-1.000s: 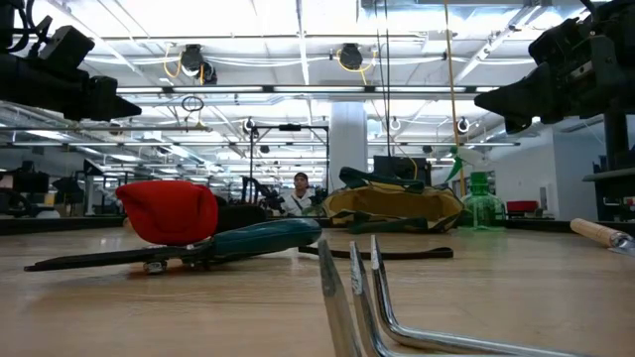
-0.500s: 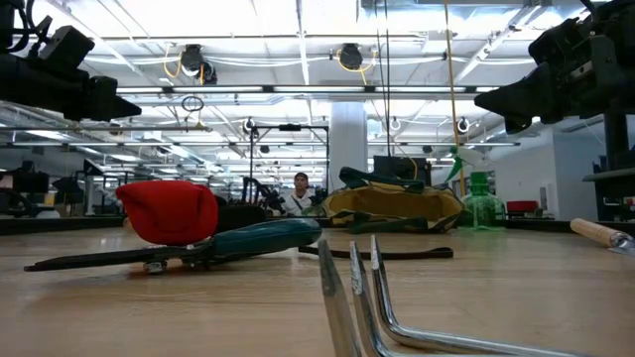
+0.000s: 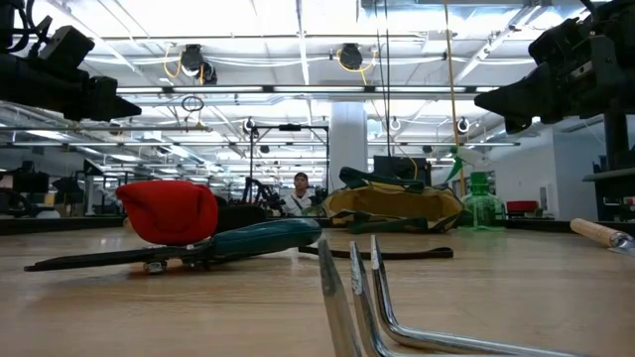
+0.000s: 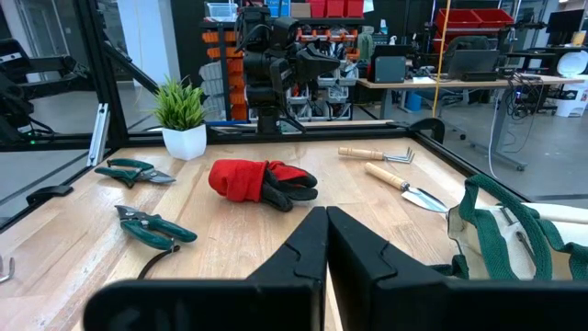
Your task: Pick & Place Garden tools in Gardening bag
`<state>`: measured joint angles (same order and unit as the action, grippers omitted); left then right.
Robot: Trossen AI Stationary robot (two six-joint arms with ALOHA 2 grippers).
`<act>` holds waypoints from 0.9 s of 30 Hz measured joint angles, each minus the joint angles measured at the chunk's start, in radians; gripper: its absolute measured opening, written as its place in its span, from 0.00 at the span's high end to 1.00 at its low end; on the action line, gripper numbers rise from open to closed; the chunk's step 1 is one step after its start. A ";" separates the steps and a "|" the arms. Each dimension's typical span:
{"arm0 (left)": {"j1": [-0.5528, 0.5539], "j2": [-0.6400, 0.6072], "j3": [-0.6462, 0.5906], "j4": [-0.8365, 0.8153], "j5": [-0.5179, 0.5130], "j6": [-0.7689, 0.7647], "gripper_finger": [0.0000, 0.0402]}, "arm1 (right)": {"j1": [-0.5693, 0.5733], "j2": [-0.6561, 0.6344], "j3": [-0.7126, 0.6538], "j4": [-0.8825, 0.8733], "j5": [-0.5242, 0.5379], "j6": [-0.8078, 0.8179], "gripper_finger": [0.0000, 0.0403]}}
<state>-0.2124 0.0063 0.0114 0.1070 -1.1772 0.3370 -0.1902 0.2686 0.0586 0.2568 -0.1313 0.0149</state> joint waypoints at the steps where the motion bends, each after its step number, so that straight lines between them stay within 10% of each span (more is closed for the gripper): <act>1: 0.000 0.000 0.000 0.000 0.000 0.000 0.92 | 0.000 0.000 0.000 0.000 0.000 0.000 0.99; 27: 0.000 0.000 0.000 0.001 0.001 -0.013 0.92 | 0.000 0.000 0.000 0.000 0.000 0.000 0.99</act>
<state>-0.2123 0.0063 0.0116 0.1081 -1.1759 0.3240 -0.1902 0.2684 0.0586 0.2569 -0.1310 0.0147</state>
